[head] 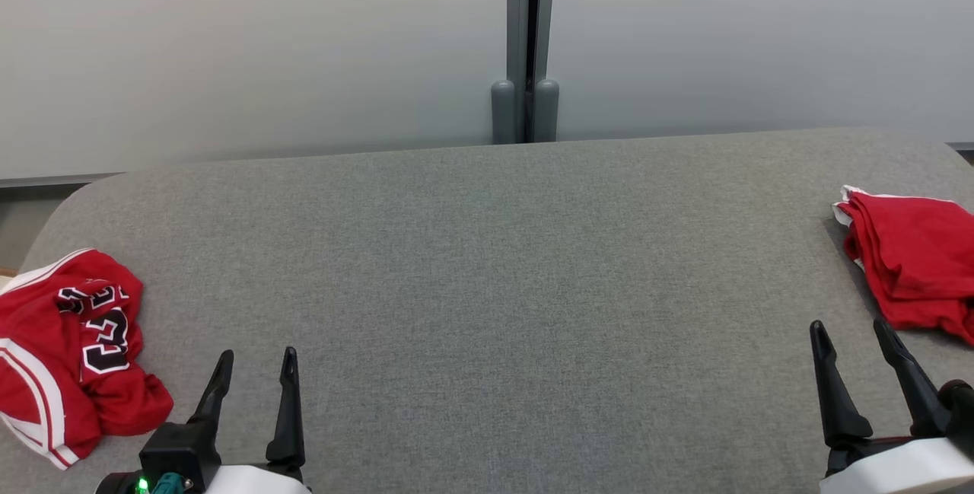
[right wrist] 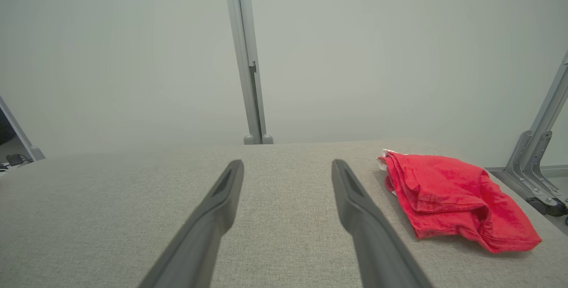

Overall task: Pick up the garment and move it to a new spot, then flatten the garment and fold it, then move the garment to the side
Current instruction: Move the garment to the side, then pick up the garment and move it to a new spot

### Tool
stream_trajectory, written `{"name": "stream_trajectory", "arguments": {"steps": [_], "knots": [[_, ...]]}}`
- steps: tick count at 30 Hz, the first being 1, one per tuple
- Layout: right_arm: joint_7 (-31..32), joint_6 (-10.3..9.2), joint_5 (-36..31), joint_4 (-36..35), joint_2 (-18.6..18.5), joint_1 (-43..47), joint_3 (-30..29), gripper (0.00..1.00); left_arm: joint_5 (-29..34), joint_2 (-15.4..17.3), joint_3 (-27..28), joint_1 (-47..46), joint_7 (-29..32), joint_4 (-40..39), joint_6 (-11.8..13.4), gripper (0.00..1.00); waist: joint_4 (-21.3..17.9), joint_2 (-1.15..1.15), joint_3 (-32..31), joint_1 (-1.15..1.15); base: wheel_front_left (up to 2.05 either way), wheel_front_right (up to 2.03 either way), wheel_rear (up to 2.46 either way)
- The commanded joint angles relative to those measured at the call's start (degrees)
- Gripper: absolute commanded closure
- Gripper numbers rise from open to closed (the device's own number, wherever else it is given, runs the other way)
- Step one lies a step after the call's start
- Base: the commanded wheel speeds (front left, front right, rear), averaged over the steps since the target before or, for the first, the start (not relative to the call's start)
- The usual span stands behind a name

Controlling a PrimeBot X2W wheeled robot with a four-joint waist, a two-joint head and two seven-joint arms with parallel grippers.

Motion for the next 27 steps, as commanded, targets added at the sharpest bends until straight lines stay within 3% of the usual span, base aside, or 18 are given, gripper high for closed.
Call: {"name": "stream_trajectory", "arguments": {"steps": [1,27], "knots": [[0.17,-0.08,-0.34,-0.56,0.04,0.63,-0.28,0.0,0.21,0.24,-0.05,0.52,0.21,-0.24,0.2,0.0,-0.11,0.0,-0.22,0.0,0.0,0.0,0.0],[1.25,-0.09,-1.5,-2.35,1.74,1.2,-1.41,0.0,-0.44,0.48,-1.43,-2.05,1.13,-0.27,0.58,0.0,1.39,0.0,-0.26,0.0,0.0,0.0,0.0]]}}
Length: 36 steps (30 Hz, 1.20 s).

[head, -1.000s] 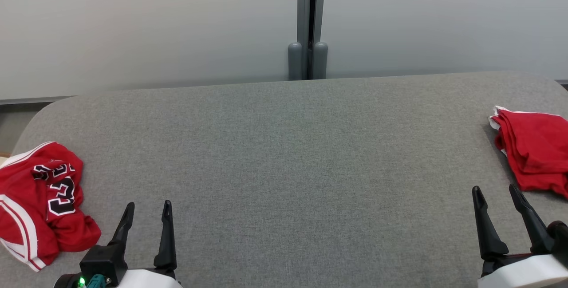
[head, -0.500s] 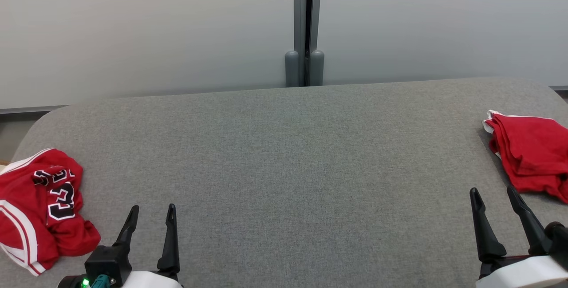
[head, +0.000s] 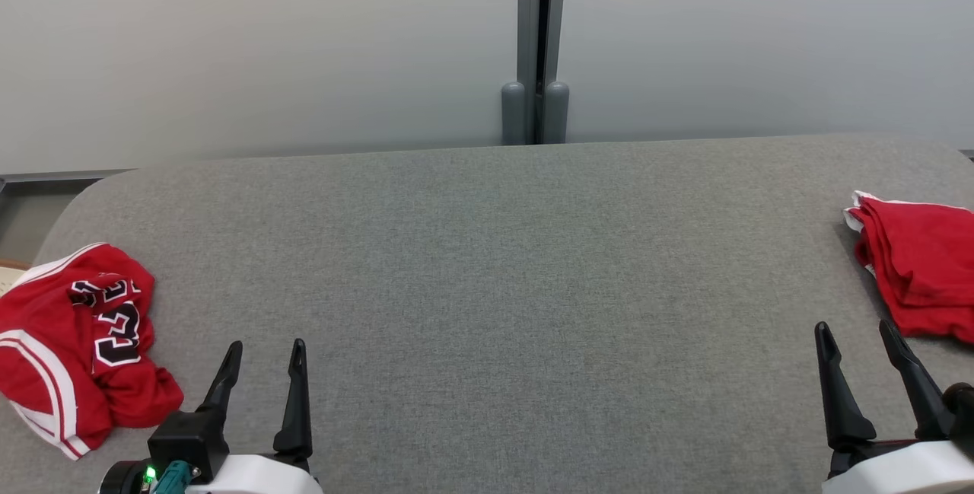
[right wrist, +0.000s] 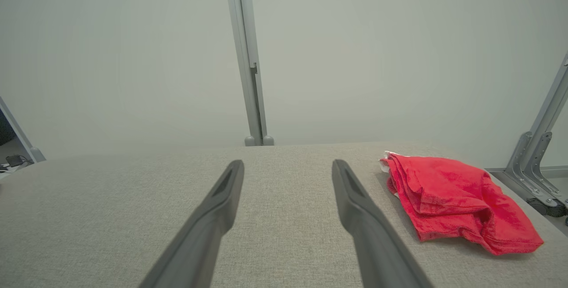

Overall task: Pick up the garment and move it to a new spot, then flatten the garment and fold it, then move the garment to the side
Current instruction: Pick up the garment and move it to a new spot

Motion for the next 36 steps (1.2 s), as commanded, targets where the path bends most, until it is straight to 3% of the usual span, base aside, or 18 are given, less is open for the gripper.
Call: {"name": "stream_trajectory", "arguments": {"steps": [1,12,14,21,28,36], "knots": [[-0.02,-0.08,-0.24,-0.53,0.14,0.42,-0.31,0.0,-0.29,0.11,0.13,-1.22,-0.13,-0.04,0.02,0.0,0.82,0.0,0.2,0.0,0.0,0.0,0.0],[1.78,-0.04,-1.74,-4.69,0.75,1.76,-0.98,0.0,-1.41,-1.15,-0.48,-5.91,-1.72,1.19,-1.86,0.0,11.57,0.0,1.28,0.0,0.0,0.0,0.0],[2.52,-0.04,-1.96,-5.99,0.54,1.66,-0.74,0.0,-1.59,-1.31,-0.28,-7.21,-2.39,1.96,-2.31,0.0,15.19,0.0,1.63,0.0,0.0,0.0,0.0],[3.53,-0.04,-1.9,-7.62,0.31,0.96,0.37,0.0,-1.85,-1.33,0.36,-9.11,-3.4,3.35,-2.96,0.0,21.0,0.0,1.93,0.0,0.0,0.0,0.0],[4.53,-0.04,-2.56,-8.56,0.0,0.79,0.97,0.0,-1.63,-0.7,1.07,-8.5,-3.96,4.44,-2.86,0.0,24.83,0.0,1.72,0.0,0.0,0.0,0.0],[5.26,-0.04,-2.71,-9.14,-0.21,0.6,1.1,0.0,-1.47,-0.85,1.25,-9.35,-4.19,5.31,-2.99,0.0,26.3,0.0,2.13,0.0,0.0,0.0,0.0]]}}
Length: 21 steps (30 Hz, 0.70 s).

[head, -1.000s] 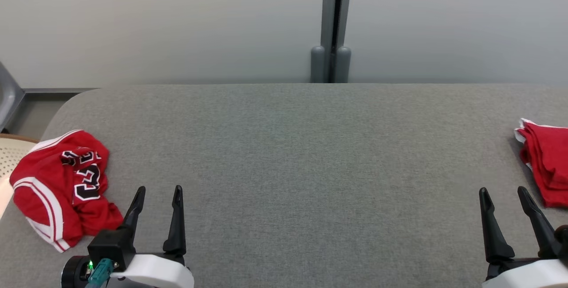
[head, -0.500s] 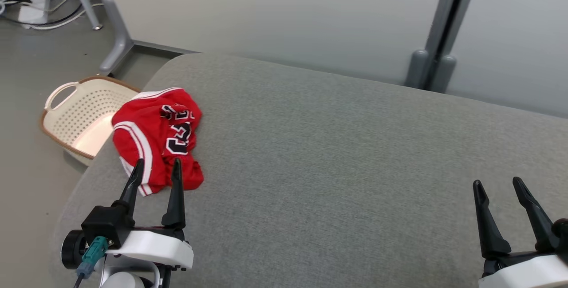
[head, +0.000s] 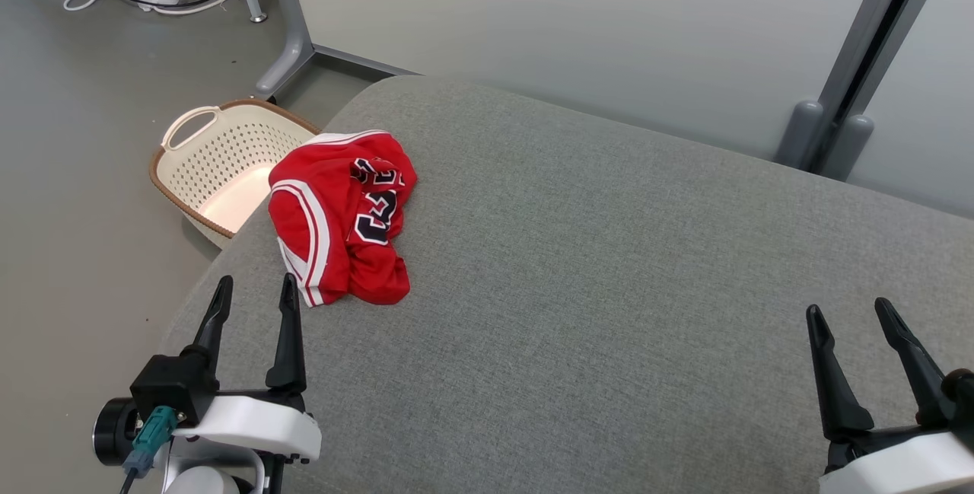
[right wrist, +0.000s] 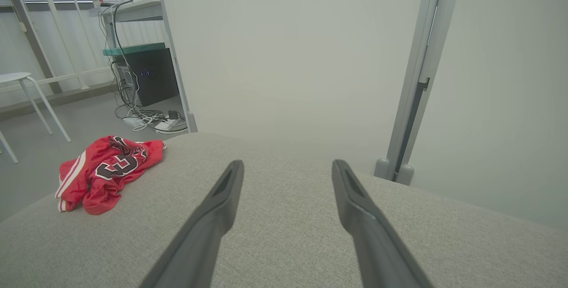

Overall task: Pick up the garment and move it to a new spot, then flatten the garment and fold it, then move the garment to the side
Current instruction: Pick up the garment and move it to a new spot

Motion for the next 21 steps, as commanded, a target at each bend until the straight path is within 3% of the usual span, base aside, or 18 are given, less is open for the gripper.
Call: {"name": "stream_trajectory", "arguments": {"steps": [1,11,17,21], "knots": [[0.24,0.0,-0.35,-0.33,-0.45,-0.54,-0.14,0.0,0.25,0.01,0.22,-1.08,-0.19,0.2,-0.08,0.0,0.08,0.0,0.16,0.0,0.0,0.0,0.0],[2.26,0.0,-0.26,-2.96,-2.99,-2.68,-0.25,0.0,-0.46,-2.2,0.38,-5.59,-0.48,3.28,-1.04,0.0,-1.36,0.0,5.8,0.0,0.0,0.0,0.0],[4.62,0.0,0.48,-6.99,-6.75,-5.96,-0.91,0.0,-2.02,-4.96,1.79,-13.3,-0.55,9.63,-2.23,0.0,-3.89,0.0,15.14,0.0,0.0,0.0,0.0],[5.44,0.0,1.44,-8.74,-9.46,-8.24,-1.71,0.0,-3.85,-6.26,3.38,-19.44,-0.56,17.88,-3.92,0.0,-5.34,0.0,21.31,0.0,0.0,0.0,0.0]]}}
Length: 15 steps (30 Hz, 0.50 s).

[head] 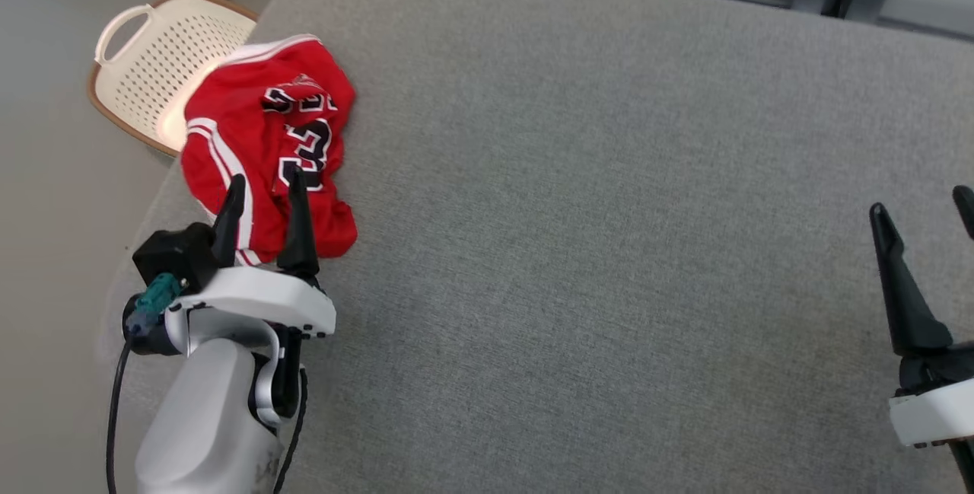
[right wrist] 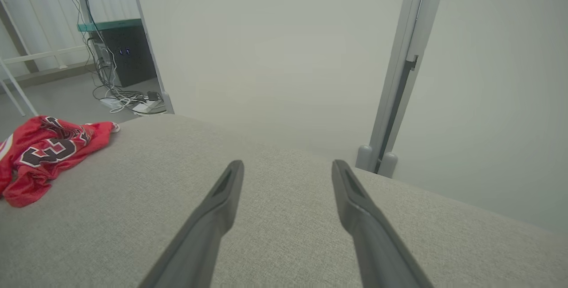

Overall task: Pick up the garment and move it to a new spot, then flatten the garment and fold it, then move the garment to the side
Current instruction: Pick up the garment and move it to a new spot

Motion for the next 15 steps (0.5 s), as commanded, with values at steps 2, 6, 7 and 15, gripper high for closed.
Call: {"name": "stream_trajectory", "arguments": {"steps": [2,6,7,15], "knots": [[0.41,0.0,0.49,-0.6,-1.25,-1.22,-0.54,0.0,-1.04,-0.17,1.05,-3.2,-0.23,4.14,-0.73,0.0,-2.6,0.0,7.46,0.0,0.0,0.0,0.0],[0.2,0.0,1.56,-0.3,-3.0,-2.72,-1.14,0.0,-2.57,-0.87,2.98,-8.52,-0.23,15.24,-2.23,0.0,-3.62,0.0,10.76,0.0,0.0,0.0,0.0],[-0.1,0.0,1.77,-0.13,-3.31,-3.1,-1.2,0.0,-3.03,-0.95,3.44,-9.67,-0.24,17.97,-2.63,0.0,-3.83,0.0,11.29,0.0,0.0,0.0,0.0],[-2.27,0.0,2.47,2.23,-3.4,-5.06,-1.51,0.0,-3.51,-1.23,5.42,-14.73,0.1,30.46,-5.32,1.0,-5.31,0.0,12.27,0.0,0.0,0.0,0.0]]}}
